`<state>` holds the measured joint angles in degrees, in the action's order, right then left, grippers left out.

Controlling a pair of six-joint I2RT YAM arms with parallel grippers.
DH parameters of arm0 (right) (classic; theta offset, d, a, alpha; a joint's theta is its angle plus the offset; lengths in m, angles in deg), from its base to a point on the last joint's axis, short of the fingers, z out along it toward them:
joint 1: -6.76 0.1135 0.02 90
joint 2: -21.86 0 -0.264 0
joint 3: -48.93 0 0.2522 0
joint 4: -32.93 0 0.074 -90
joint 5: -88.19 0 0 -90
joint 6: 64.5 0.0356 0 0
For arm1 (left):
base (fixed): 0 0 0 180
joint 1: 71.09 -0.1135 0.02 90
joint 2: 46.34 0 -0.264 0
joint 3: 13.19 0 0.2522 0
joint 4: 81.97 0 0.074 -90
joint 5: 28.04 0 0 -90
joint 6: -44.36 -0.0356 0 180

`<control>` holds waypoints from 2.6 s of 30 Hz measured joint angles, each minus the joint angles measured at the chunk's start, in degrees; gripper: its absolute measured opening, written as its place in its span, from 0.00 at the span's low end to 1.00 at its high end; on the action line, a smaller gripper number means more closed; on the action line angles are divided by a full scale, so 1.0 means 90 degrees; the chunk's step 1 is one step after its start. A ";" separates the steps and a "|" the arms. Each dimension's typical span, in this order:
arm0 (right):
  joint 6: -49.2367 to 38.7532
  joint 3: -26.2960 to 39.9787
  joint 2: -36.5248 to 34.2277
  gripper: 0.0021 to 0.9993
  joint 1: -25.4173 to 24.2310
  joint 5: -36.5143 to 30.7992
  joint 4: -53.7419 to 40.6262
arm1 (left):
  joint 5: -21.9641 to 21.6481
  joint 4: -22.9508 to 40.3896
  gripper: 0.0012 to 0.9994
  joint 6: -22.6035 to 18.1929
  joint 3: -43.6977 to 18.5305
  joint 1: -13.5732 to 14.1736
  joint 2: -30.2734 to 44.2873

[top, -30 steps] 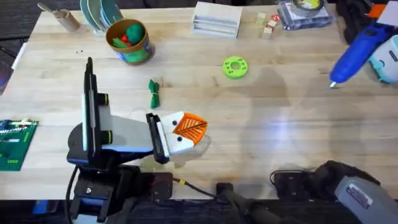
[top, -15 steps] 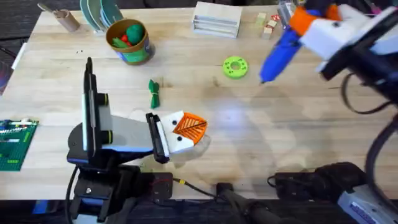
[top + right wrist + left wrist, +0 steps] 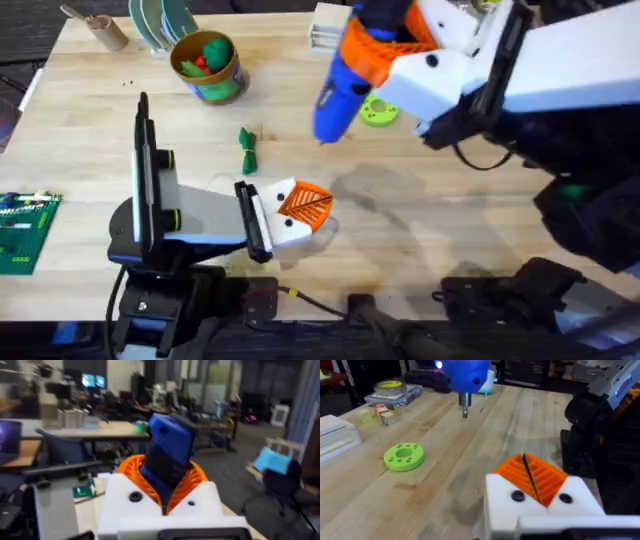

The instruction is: Pick up the gripper from the table and insert it into the empty holder that is missing its gripper. Then pick up a screw, insert it into the mounting hole, and use the screwdriver to tighten it. Finally, clean up the table by picking up the vegetable and placing it into the bucket.

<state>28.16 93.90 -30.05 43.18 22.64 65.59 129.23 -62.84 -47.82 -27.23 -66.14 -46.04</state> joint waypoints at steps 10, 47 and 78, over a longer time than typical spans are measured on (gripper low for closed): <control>0.0000 0.0002 -0.0299 0.02 0.0932 0.0057 0.0663 | -0.0002 0.0000 0.00 0.0006 0.0000 0.0000 0.0001; -0.0290 0.0090 -0.1301 0.02 0.1494 0.0081 0.0988 | -0.0459 0.0027 0.00 0.0634 0.0000 0.0000 0.0002; -0.0431 0.0163 -0.1301 0.02 0.1494 0.0079 0.0982 | -0.0457 0.0027 0.00 0.0631 0.0000 0.0000 0.0001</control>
<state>24.28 95.36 -41.76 56.63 23.35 74.43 125.12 -62.60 -42.13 -27.23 -66.14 -46.03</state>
